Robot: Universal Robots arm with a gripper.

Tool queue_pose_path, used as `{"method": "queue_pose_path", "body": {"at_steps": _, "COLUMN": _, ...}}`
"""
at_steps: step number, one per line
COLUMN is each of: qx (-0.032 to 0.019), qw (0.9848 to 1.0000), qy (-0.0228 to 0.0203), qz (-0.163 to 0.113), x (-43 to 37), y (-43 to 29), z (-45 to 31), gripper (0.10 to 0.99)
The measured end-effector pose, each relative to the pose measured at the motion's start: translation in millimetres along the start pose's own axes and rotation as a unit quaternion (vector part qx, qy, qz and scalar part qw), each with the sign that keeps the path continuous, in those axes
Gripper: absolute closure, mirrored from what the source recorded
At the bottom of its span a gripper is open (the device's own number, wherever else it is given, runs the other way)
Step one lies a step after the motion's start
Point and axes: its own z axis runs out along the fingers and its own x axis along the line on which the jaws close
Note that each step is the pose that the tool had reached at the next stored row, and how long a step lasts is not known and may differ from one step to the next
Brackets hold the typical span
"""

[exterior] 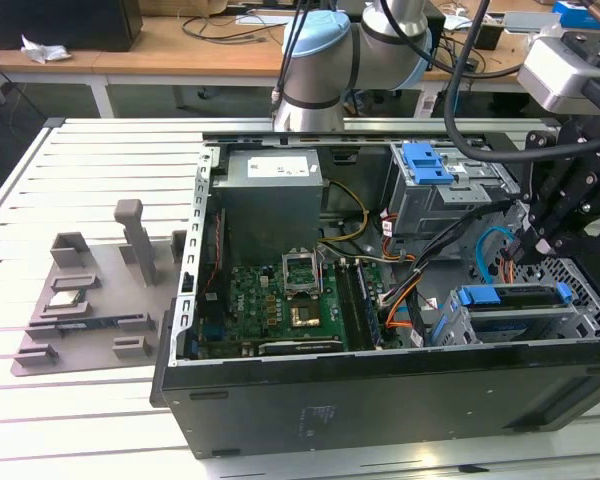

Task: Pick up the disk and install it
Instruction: 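Insert the disk into the insertion slot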

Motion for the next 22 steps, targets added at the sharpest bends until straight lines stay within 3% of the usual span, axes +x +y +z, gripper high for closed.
{"method": "queue_pose_path", "body": {"at_steps": 8, "qx": 0.0000, "qw": 1.0000, "qy": 0.0000, "qz": 0.000, "x": 2.4, "y": -1.0, "z": -0.2, "gripper": 0.980}}
{"method": "queue_pose_path", "body": {"at_steps": 11, "qx": 0.0000, "qw": 1.0000, "qy": 0.0001, "qz": 0.000, "x": 2.5, "y": -8.3, "z": -0.7, "gripper": 0.980}}
{"method": "queue_pose_path", "body": {"at_steps": 12, "qx": -0.0001, "qw": 1.0000, "qy": 0.0000, "qz": 0.000, "x": 2.6, "y": -12.7, "z": -0.9, "gripper": 0.980}}
{"method": "queue_pose_path", "body": {"at_steps": 14, "qx": -0.0004, "qw": 1.0000, "qy": 0.0000, "qz": 0.000, "x": 2.2, "y": -28.2, "z": -1.8, "gripper": 0.980}}
{"method": "queue_pose_path", "body": {"at_steps": 16, "qx": -0.0005, "qw": 1.0000, "qy": 0.0000, "qz": 0.000, "x": 1.4, "y": -34.5, "z": -2.2, "gripper": 0.980}}
{"method": "queue_pose_path", "body": {"at_steps": 18, "qx": -0.0005, "qw": 1.0000, "qy": 0.0000, "qz": 0.000, "x": 0.9, "y": -39.3, "z": -2.5, "gripper": 0.980}}
{"method": "queue_pose_path", "body": {"at_steps": 22, "qx": -0.0005, "qw": 1.0000, "qy": 0.0001, "qz": 0.000, "x": 0.9, "y": -40.0, "z": -2.6, "gripper": 0.980}}
